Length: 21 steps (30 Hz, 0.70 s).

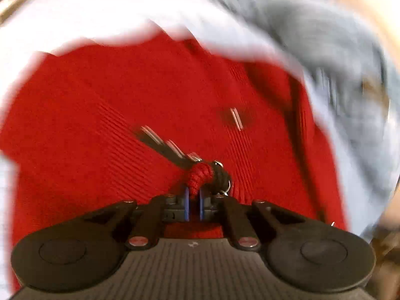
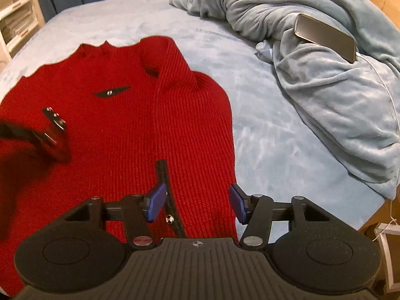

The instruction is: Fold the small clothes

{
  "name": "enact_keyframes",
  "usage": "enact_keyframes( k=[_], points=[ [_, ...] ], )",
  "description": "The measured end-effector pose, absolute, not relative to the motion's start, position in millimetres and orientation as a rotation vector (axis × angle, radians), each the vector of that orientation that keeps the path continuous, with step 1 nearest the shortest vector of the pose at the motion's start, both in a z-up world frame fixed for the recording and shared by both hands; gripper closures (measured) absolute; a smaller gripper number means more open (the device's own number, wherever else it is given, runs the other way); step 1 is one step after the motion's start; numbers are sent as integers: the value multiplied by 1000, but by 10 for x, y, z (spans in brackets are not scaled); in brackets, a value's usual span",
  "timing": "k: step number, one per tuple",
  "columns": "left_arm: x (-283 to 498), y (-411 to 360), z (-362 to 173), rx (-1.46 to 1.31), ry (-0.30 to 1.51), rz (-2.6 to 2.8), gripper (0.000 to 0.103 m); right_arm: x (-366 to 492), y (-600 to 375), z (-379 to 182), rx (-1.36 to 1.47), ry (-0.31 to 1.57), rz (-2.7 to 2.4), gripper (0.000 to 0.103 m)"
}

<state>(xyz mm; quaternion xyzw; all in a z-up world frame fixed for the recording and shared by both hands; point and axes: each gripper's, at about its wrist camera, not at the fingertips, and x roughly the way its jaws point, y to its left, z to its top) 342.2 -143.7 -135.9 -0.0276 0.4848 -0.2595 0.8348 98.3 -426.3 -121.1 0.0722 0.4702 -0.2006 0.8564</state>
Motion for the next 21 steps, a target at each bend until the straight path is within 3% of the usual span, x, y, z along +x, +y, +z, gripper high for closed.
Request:
enact_keyframes(
  k=[7,11,16,21],
  points=[
    [3918,857,136,-341,681,-140,96,1079,-4227,-1162,189,931,-428,47],
    [4232,1524,344,-331,650,91,96,1128,-4190,-1155,189,923,-425,47],
    [4616,1570,286,-339,708,147,96,1121,-4193,-1194,179,934,-424,47],
    [4791,574,423,-306,725,-44,96,1094,-4321,-1287,200,938,-447,47]
  ],
)
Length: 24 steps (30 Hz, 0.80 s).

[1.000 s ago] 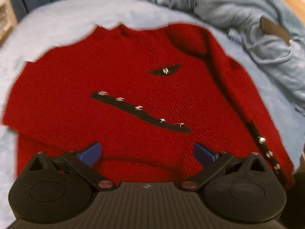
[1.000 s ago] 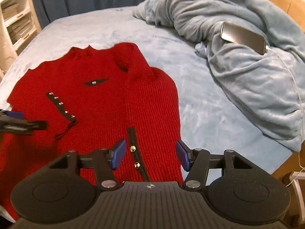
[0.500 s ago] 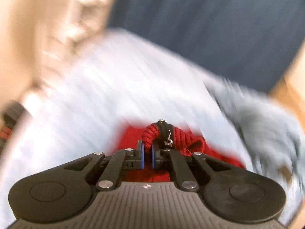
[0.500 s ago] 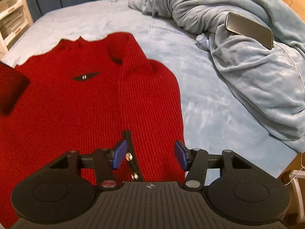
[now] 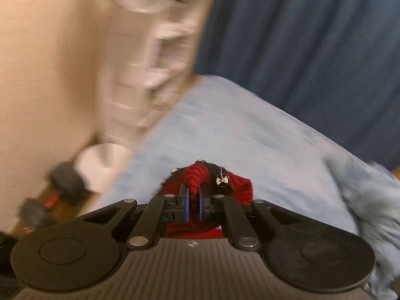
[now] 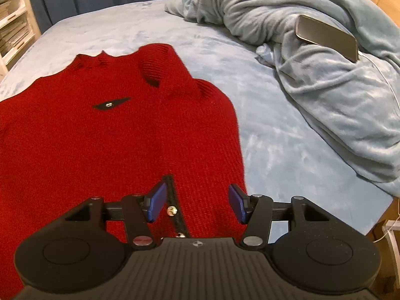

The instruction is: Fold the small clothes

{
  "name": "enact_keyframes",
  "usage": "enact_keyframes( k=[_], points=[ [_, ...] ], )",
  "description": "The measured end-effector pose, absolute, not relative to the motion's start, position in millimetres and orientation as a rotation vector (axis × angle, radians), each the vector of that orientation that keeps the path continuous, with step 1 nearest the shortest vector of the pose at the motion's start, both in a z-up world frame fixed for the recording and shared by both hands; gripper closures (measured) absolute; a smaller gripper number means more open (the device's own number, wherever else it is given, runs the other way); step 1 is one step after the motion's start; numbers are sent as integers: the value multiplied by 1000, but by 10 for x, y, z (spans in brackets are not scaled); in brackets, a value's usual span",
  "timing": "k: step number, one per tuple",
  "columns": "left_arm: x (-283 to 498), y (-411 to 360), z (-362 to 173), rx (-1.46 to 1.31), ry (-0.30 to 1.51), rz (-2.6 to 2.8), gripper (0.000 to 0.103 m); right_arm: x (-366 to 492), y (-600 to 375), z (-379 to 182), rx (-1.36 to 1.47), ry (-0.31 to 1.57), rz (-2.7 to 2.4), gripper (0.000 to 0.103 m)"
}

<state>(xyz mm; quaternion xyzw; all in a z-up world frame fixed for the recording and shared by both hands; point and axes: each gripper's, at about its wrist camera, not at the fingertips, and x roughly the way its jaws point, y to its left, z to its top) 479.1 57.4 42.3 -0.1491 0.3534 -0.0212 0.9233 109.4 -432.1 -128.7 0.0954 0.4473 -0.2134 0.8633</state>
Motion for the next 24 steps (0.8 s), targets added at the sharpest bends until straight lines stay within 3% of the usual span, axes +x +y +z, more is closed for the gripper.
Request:
enact_keyframes(
  k=[6,10,11,12,13,14,15,19,24],
  points=[
    [4631,-1388,322,-249,792,-414,96,995,-4541,-1357,216,931,-461,47],
    [4477,-2466,-184,-216,875,-539,91,913,-4685,-1419,210,938,-488,47],
    [4416,-2675,-379,-208,934,-571,81,895,-4729,-1439,215,944,-494,47],
    [4388,-2835,-605,-195,1008,-628,58,879,-4776,-1463,221,953,-500,47],
    [4332,-2918,-765,-173,1054,-654,46,864,-4816,-1485,227,960,-502,47],
    [4312,-2942,-904,-145,1080,-625,26,847,-4844,-1502,232,966,-501,47],
    [4289,-2879,-1021,-132,1081,-573,18,833,-4871,-1519,232,969,-497,47],
    [4375,-2176,-1211,-233,1093,-474,17,811,-4887,-1540,238,959,-477,47],
    [4100,-1154,-1134,-128,1014,-268,17,924,-4661,-1521,191,959,-297,47]
  ],
)
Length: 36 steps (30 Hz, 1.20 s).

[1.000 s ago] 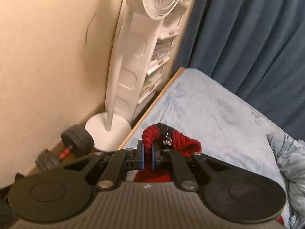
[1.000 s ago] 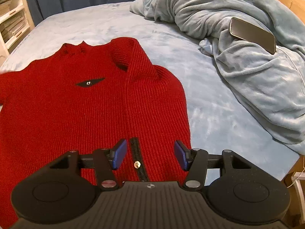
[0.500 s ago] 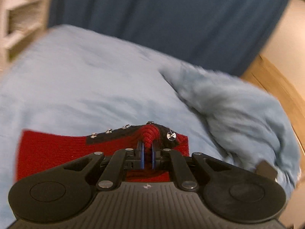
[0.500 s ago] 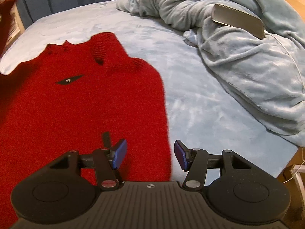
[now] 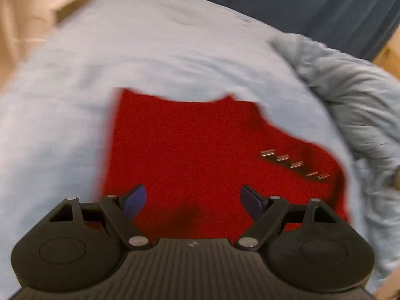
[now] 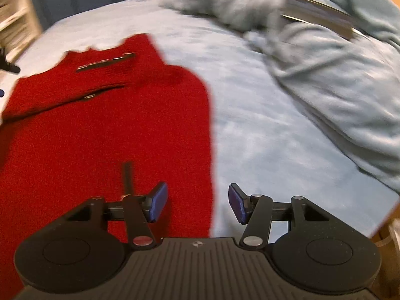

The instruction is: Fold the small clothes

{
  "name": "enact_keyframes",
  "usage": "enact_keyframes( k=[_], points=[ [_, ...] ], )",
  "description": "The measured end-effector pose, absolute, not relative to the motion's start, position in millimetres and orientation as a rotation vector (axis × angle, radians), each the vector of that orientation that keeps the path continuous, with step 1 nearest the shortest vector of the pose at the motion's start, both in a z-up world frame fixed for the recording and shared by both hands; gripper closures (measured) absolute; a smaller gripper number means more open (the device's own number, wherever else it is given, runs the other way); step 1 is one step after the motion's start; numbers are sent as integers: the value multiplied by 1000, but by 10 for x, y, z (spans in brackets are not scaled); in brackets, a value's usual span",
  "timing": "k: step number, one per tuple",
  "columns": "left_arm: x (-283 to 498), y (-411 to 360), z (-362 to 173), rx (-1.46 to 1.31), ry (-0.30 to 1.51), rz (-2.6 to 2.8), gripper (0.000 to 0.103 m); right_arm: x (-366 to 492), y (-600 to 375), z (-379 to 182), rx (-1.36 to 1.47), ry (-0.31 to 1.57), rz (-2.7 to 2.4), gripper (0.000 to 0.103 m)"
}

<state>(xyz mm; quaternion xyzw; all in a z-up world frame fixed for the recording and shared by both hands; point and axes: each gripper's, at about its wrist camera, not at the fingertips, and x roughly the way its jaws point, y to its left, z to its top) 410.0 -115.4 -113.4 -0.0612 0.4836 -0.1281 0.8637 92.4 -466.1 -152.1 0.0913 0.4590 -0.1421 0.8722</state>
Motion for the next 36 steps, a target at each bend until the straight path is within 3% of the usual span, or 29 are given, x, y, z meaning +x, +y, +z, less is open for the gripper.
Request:
enact_keyframes(
  k=[6,7,8,9,13,18,23,28,36],
  points=[
    [3214,-275,-1149,-186,1054,-186,17,1169,-4168,-1844,-46,1100,-106,42],
    [3083,-135,-1121,-203,1071,-175,17,1204,-4118,-1941,-117,1129,-112,47],
    [2949,-54,-1132,-225,1090,-164,17,1225,-4099,-1982,-161,1146,-108,59],
    [2842,16,-1145,-247,1105,-160,17,1250,-4114,-1954,-167,1157,-97,97],
    [2505,243,-1027,-257,1107,-163,17,1376,-4529,-1274,77,1054,-111,96],
    [2490,301,-821,-280,1059,-154,17,1522,-5390,-41,383,679,-184,97],
    [2501,294,-679,-328,1043,-171,17,1653,-6162,558,560,452,-379,97],
    [2545,320,-746,-340,1066,-143,17,1694,-6740,508,690,359,-637,97],
    [2697,344,-984,-362,1114,-108,17,1925,-6811,-317,740,592,-737,97]
  ],
)
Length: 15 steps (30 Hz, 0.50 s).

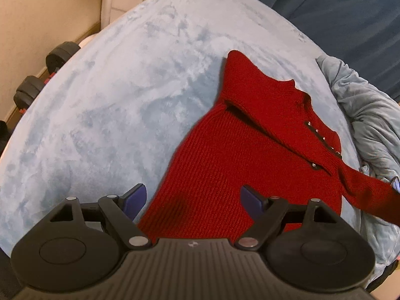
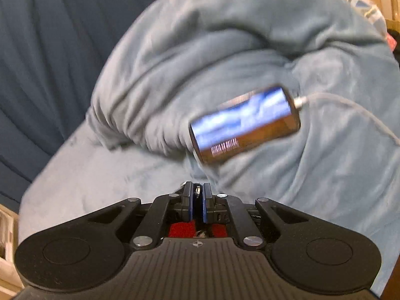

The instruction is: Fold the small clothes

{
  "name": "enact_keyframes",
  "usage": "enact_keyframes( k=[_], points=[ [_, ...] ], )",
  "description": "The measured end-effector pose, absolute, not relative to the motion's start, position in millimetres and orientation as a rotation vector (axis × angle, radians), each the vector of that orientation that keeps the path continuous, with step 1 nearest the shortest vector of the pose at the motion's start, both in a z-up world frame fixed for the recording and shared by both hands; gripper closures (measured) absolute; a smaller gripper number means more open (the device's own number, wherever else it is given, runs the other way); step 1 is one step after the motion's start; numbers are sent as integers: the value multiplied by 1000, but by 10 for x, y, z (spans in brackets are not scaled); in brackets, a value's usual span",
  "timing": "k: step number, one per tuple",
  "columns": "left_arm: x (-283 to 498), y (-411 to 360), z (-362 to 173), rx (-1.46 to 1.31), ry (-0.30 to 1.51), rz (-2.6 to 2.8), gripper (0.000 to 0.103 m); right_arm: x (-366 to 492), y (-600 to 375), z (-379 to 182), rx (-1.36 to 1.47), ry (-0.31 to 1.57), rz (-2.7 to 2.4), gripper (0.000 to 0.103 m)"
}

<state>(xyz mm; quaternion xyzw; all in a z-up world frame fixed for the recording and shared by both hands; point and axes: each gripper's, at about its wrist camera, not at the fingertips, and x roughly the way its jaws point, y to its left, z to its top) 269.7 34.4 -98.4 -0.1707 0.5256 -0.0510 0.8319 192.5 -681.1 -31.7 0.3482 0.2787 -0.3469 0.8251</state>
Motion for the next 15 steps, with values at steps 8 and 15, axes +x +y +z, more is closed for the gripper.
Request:
enact_keyframes(
  k=[8,15],
  points=[
    [2802,560,-1151,-451,1113,-139,17,2959,-5503,72,490,714,-454,97],
    [2689,1054,-1162,-502,1098,-82,17,4409,-3267,6,493,821,42,79]
  ],
)
